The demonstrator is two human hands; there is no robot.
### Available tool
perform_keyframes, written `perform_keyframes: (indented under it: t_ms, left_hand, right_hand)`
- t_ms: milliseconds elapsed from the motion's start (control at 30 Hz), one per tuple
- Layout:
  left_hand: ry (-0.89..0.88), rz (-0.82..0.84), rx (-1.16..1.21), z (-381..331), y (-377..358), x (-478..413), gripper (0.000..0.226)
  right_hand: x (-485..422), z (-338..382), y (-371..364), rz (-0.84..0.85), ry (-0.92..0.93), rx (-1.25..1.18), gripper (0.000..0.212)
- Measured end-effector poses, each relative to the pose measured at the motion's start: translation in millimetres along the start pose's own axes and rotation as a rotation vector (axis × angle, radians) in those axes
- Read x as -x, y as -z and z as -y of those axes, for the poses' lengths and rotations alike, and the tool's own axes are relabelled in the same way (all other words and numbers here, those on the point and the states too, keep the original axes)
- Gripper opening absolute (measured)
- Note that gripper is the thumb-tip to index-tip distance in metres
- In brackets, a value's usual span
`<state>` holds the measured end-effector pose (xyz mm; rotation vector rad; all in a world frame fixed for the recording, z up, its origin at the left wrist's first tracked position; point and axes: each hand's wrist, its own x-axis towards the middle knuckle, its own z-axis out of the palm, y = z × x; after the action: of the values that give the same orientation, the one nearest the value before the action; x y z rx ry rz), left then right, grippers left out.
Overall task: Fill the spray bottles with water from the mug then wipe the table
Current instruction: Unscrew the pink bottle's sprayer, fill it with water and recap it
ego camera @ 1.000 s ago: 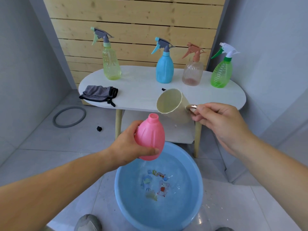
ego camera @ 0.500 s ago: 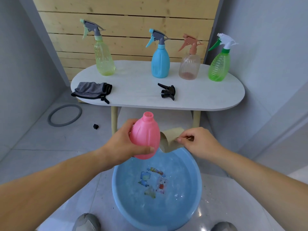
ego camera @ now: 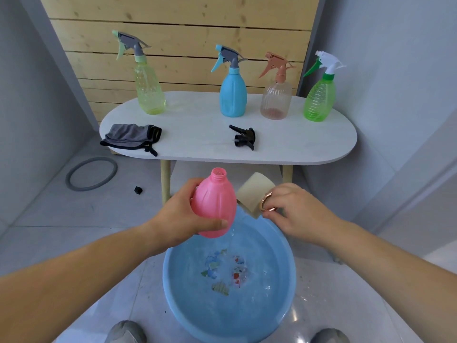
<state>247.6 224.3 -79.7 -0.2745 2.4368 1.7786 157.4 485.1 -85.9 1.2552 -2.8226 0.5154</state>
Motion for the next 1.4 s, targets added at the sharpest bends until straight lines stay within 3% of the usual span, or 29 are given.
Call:
perform_keyframes:
  t_ms: [133,200,333,433,633,867,967,1133,1400]
  left_hand:
    - [-0.002,0.003,0.000,-0.5,-0.8,1.9,0.089]
    - [-0.010,0.003,0.004,-1.3,-1.7,2.8,0.087]
    - [-0.017,0.005,0.035,-2.2,-2.4,3.7,0.084]
    - [-0.016,0.004,0.071,-3.1,-1.4,3.8,0.086]
    - [-0.058,-0.006,0.103,-12.8,-1.2,1.8,0.088]
    - [-0.082,-0.017,0.078,-16.2,-2.8,-6.2,0.089]
    - [-0.086,-0.012,0.071,-17.8,-9.7,-15.1,0.089]
    - [-0.096,-0.004,0.087,-22.7,-28.7,-33.0,0.088]
    - [-0.120,0.003,0.098,-25.3,-53.8,-52.4,0.081]
  right_hand:
    - [0.0,1.8,4.1,-0.014,0.014,0.023,0.028]
    - [0.2,5.1,6.9,-0.062,-0.014,-0.038,0.022]
    - [0.0,9.1,16.3,-0.176,-0.259,-0.294,0.006]
    - [-2.3,5.8,24.2,-0.198,-0.388,-0.410,0.010]
    - [-9.5,2.5,45.4,-0.259,-0.385,-0.490,0.015]
    - [-28.4,-26.3,89.2,-0.617,-0.633,-1.240,0.026]
    - [-38.1,-53.8,100.3,-0.747,-0.751,-1.443,0.027]
    - [-56.5,-98.1,95.4,-0.811,-0.882,-1.458,0.023]
    - [-86.0,-133.2,91.5,-0.740,-0.855,-1.413,0.020]
